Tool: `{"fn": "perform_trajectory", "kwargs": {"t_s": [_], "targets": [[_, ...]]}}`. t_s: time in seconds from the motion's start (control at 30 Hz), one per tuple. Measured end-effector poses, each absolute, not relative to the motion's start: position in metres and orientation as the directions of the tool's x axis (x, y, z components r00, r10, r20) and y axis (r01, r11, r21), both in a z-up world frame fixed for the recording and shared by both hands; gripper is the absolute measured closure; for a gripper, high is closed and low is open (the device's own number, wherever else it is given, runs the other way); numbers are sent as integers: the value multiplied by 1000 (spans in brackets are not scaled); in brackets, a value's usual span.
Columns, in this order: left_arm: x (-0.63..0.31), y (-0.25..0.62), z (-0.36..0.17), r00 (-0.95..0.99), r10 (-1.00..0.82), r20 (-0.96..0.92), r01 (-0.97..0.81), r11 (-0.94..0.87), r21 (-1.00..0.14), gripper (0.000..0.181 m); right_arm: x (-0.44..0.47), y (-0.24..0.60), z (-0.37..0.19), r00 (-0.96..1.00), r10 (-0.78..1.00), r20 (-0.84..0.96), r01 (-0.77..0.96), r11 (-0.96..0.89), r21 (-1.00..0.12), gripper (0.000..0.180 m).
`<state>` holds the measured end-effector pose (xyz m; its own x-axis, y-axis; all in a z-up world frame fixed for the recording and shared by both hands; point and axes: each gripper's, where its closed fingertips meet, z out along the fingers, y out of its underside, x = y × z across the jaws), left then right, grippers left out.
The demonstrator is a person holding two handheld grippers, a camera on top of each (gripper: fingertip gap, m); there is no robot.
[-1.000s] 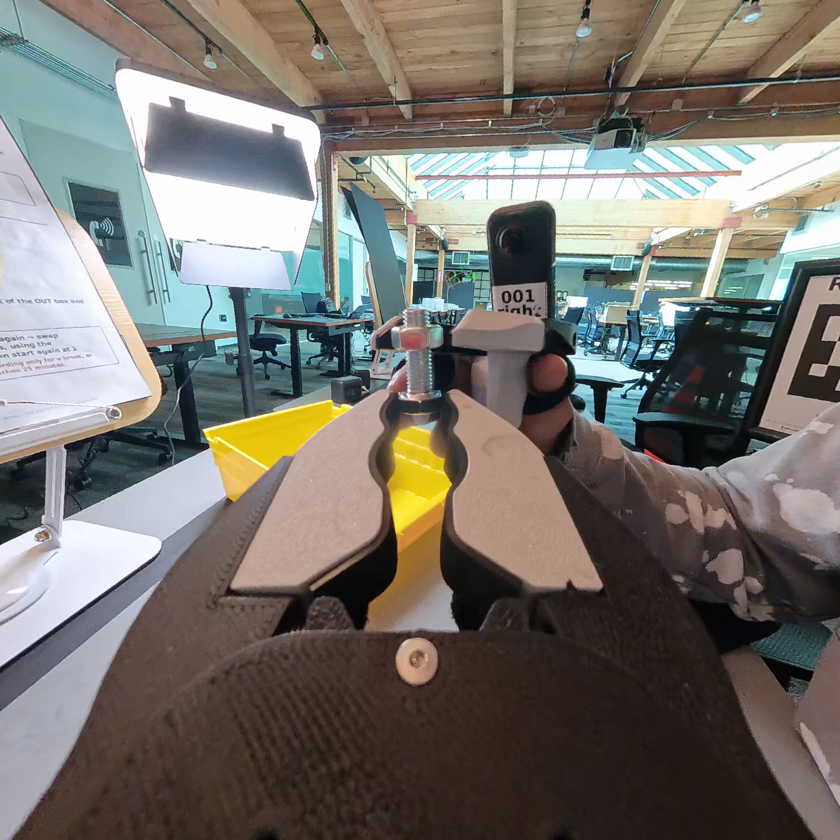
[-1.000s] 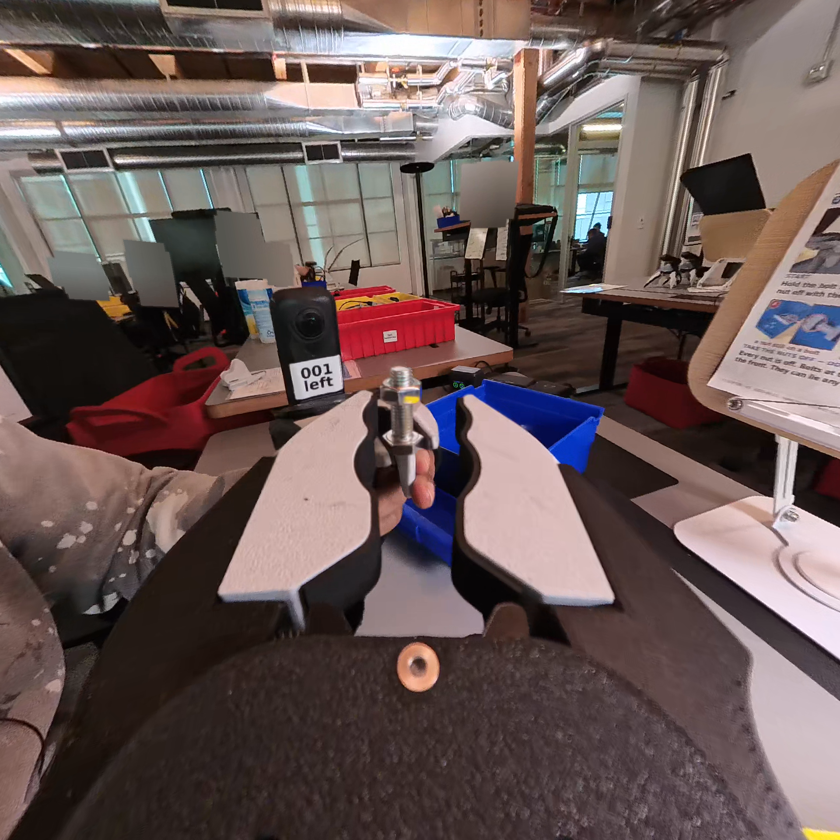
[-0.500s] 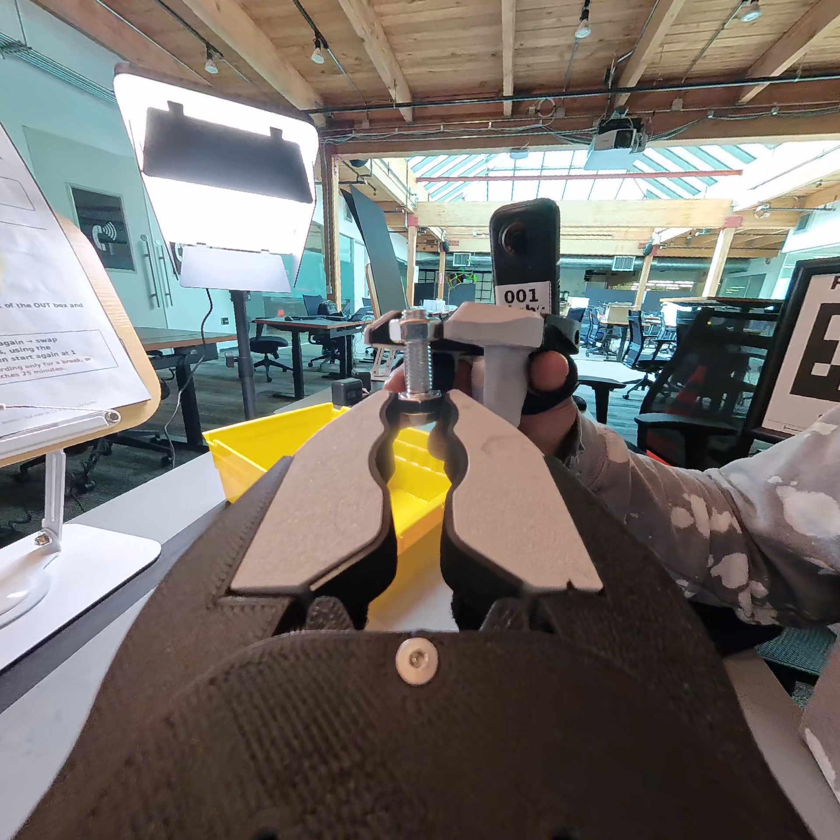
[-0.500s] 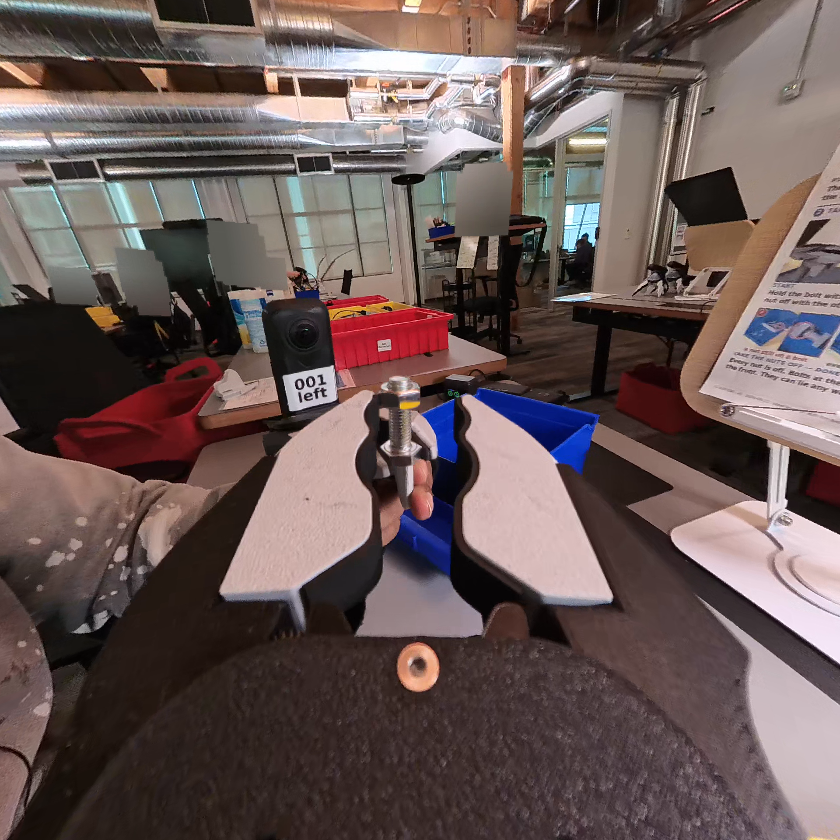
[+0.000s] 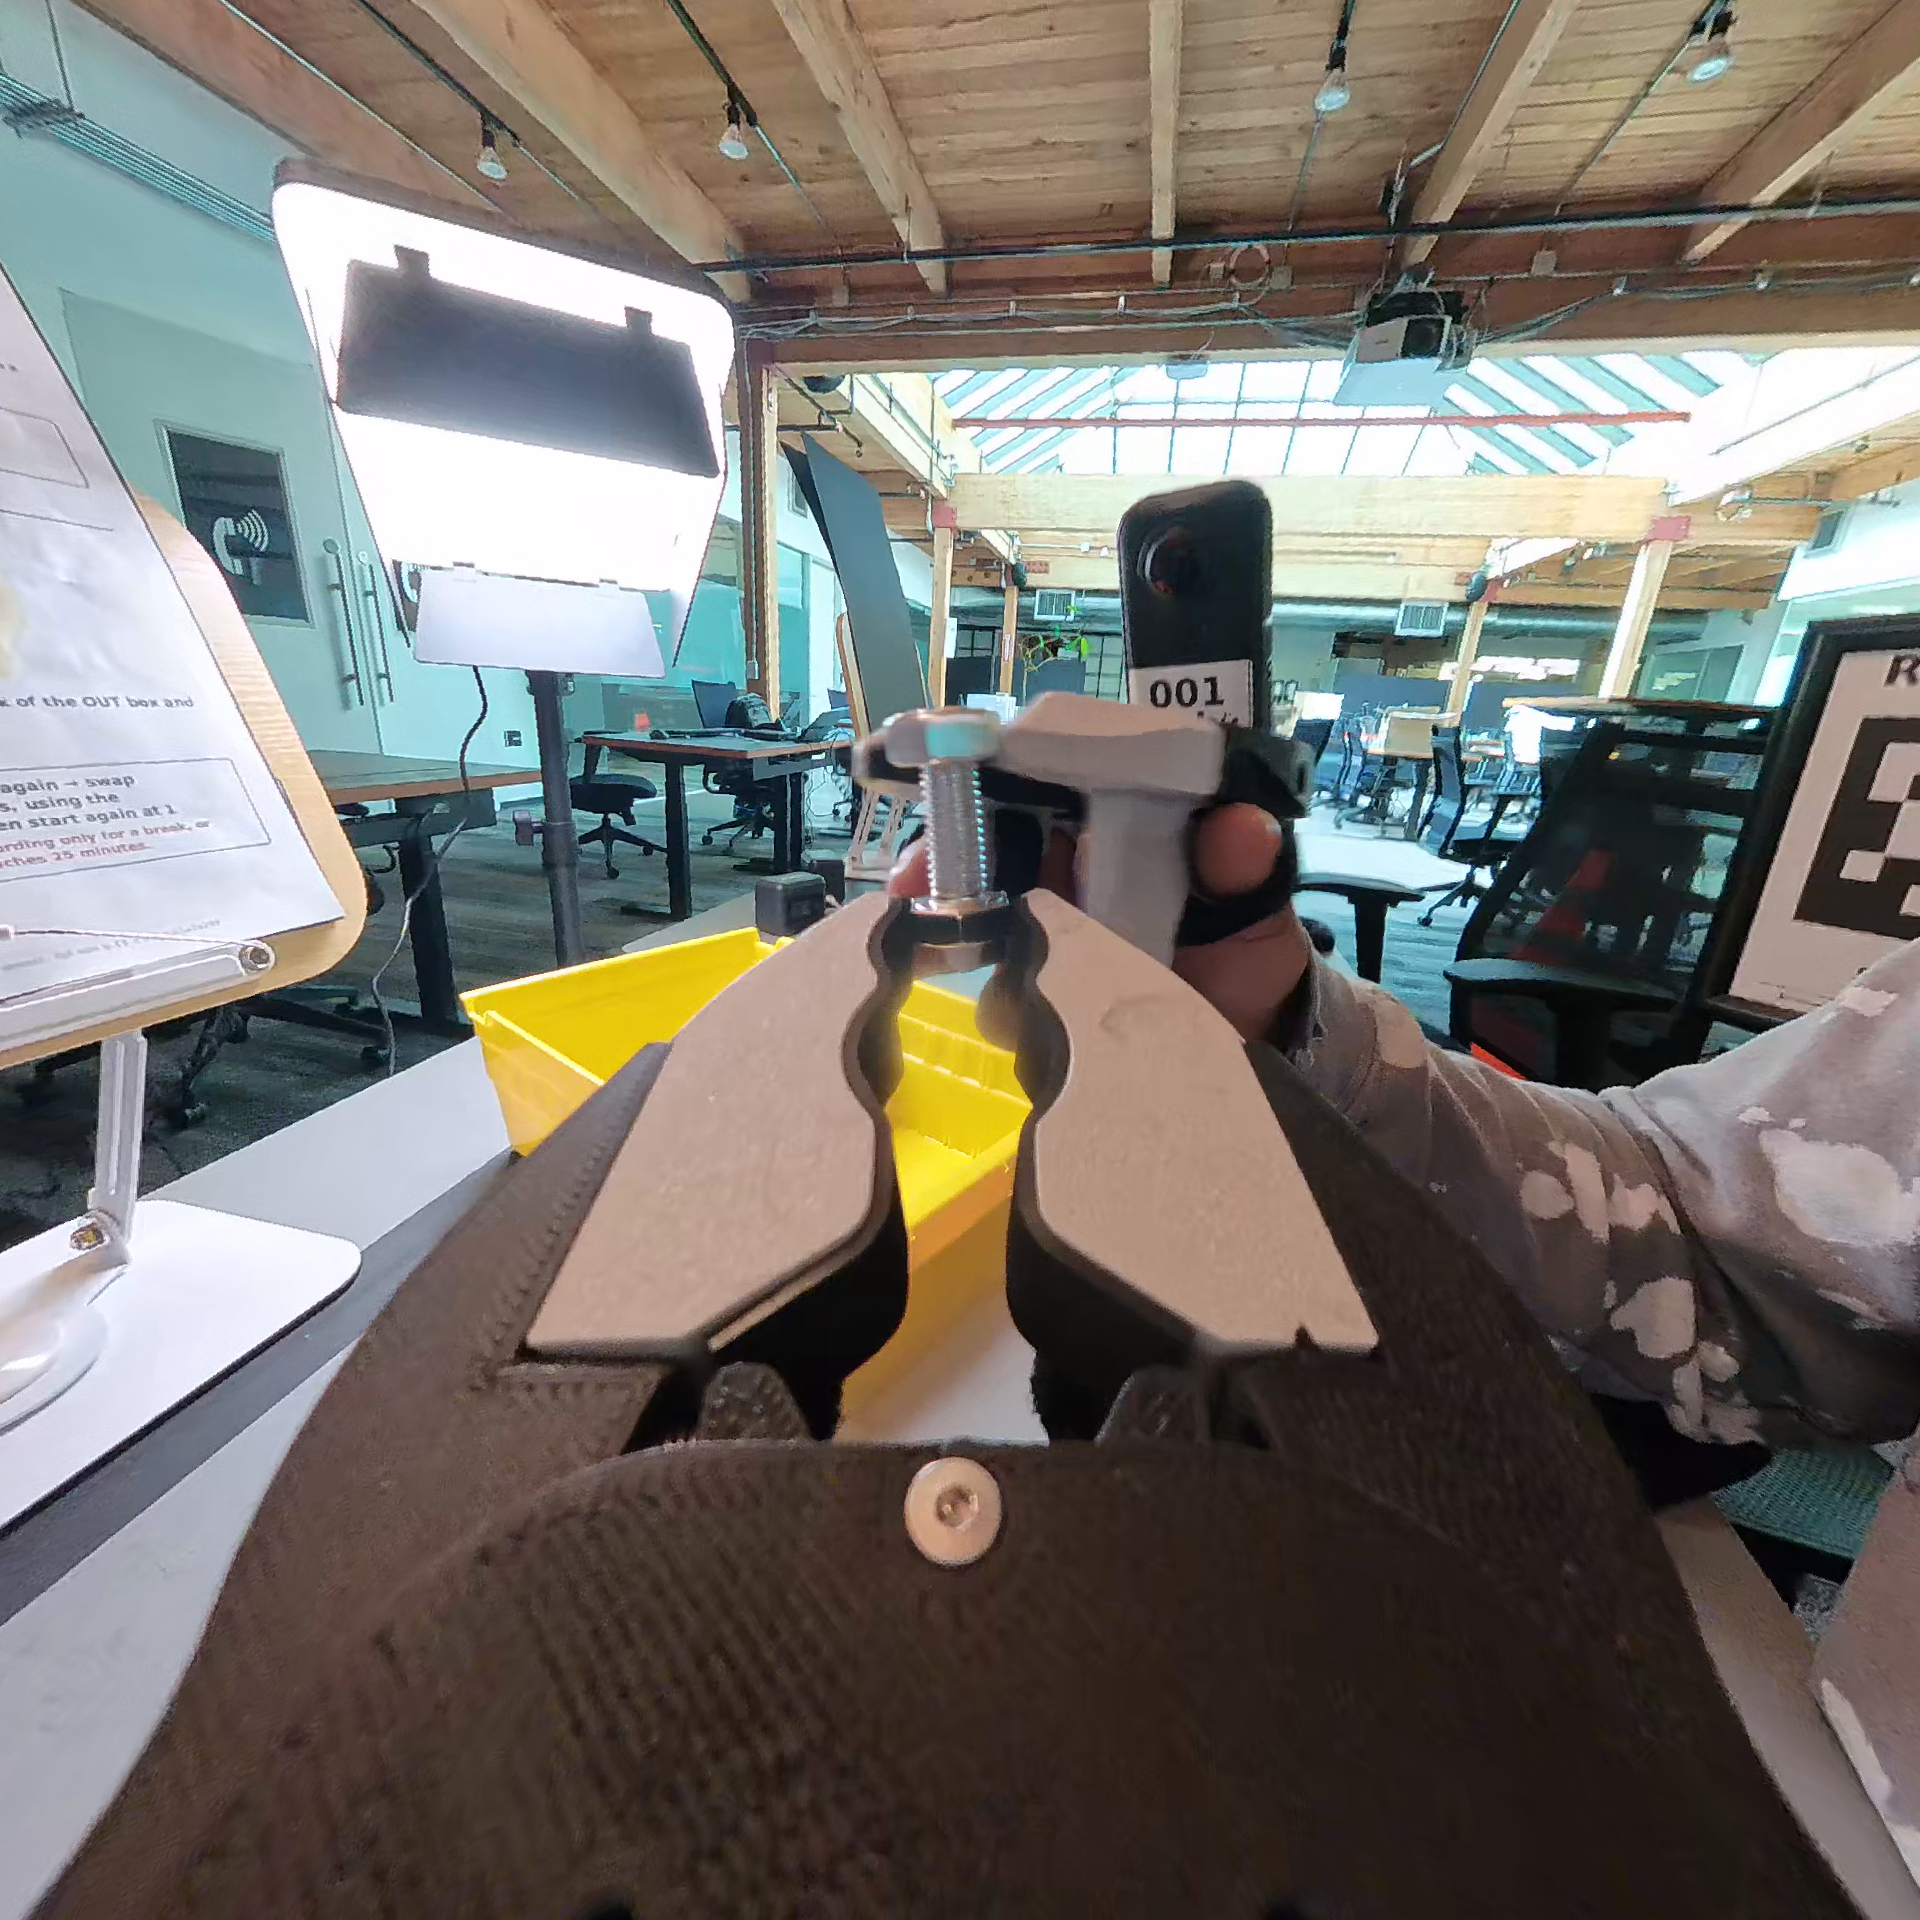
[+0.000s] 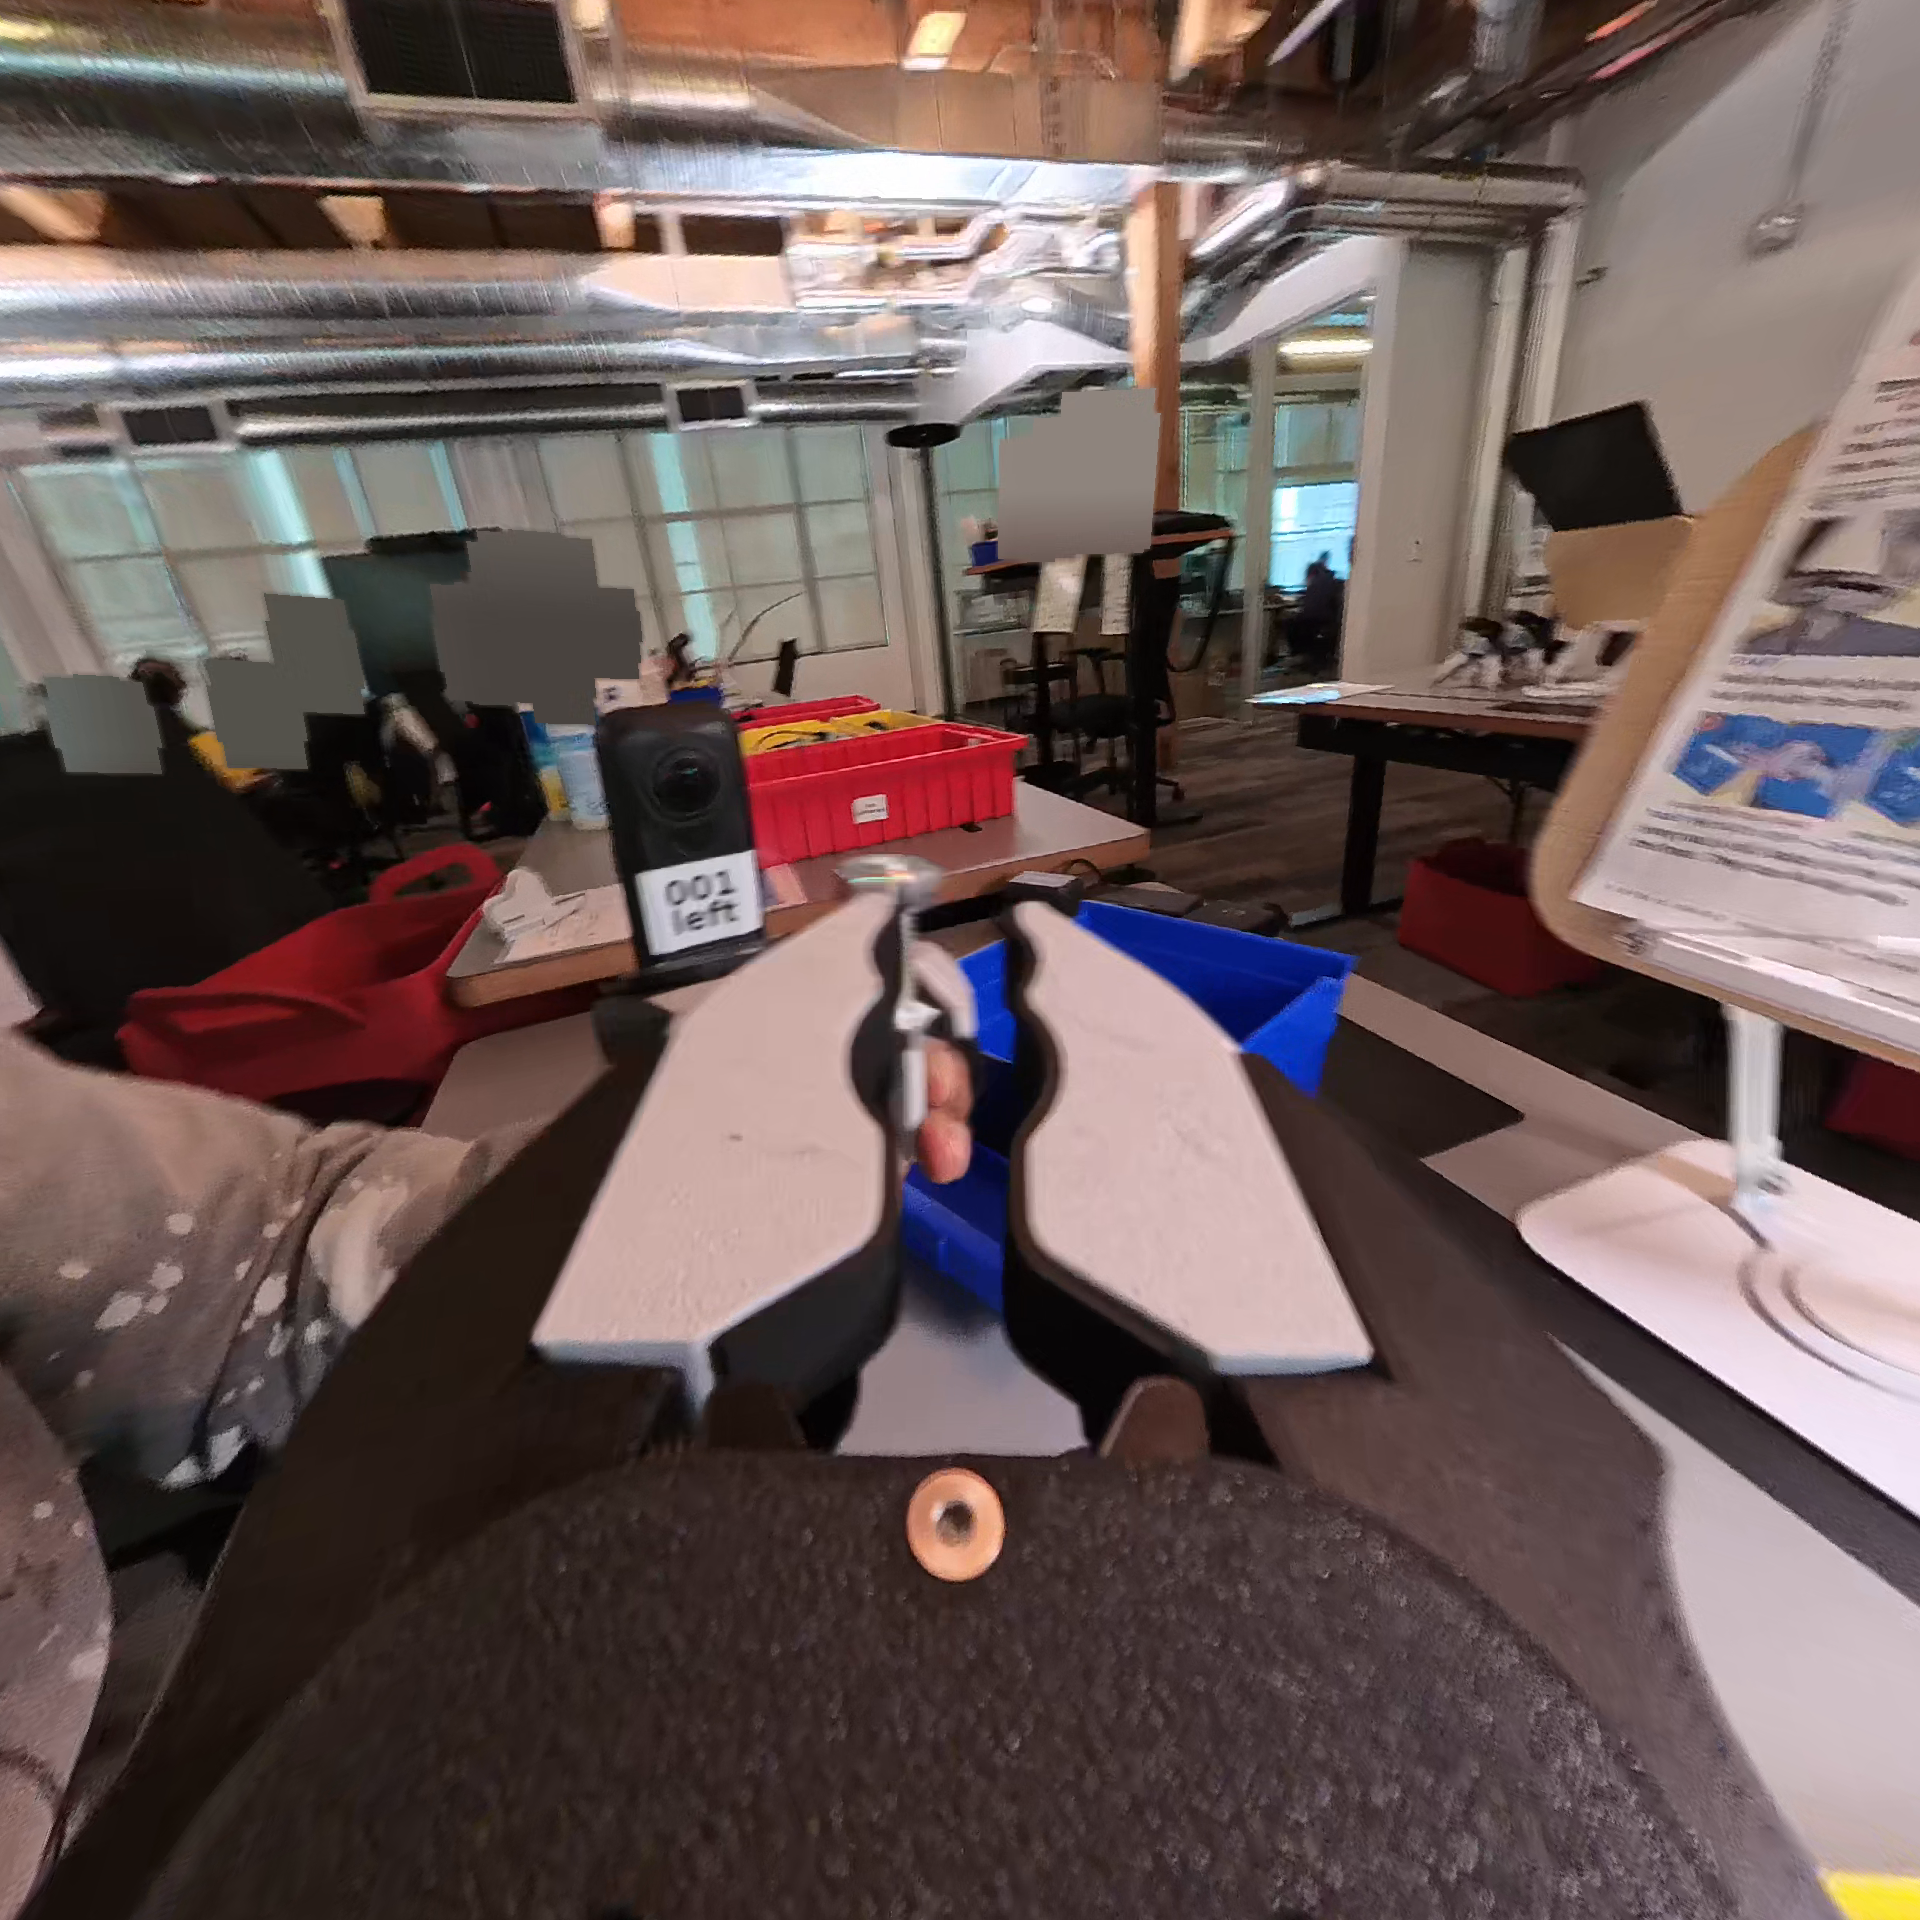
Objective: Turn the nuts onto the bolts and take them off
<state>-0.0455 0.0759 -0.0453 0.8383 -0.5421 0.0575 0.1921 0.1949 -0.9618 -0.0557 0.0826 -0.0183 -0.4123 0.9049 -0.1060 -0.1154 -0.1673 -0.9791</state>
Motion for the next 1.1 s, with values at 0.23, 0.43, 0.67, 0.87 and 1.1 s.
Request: {"fn": "perform_trajectory", "kwargs": {"t_s": [0.23, 0.43, 0.67, 0.87, 1.1], "targets": [[-47, 76, -44, 843, -537, 48, 183, 202, -962, 162, -52, 84, -13, -413, 905, -105, -137, -175, -975, 154], [-46, 77, -46, 846, -531, 51, 183, 200, -963, 162, -56, 83, -16, -410, 905, -112, -124, -177, -976, 159], [-49, 74, -42, 849, -527, 41, 182, 219, -959, 162, -51, 87, -11, -406, 907, -114, -152, -190, -970, 156], [-43, 75, -44, 845, -534, 32, 172, 214, -962, 162, -56, 77, -16, -418, 902, -105, -133, -176, -975, 150], [-49, 73, -40, 849, -527, 33, 181, 232, -956, 162, -51, 91, -9, -396, 908, -136, -163, -215, -963, 157]]}}
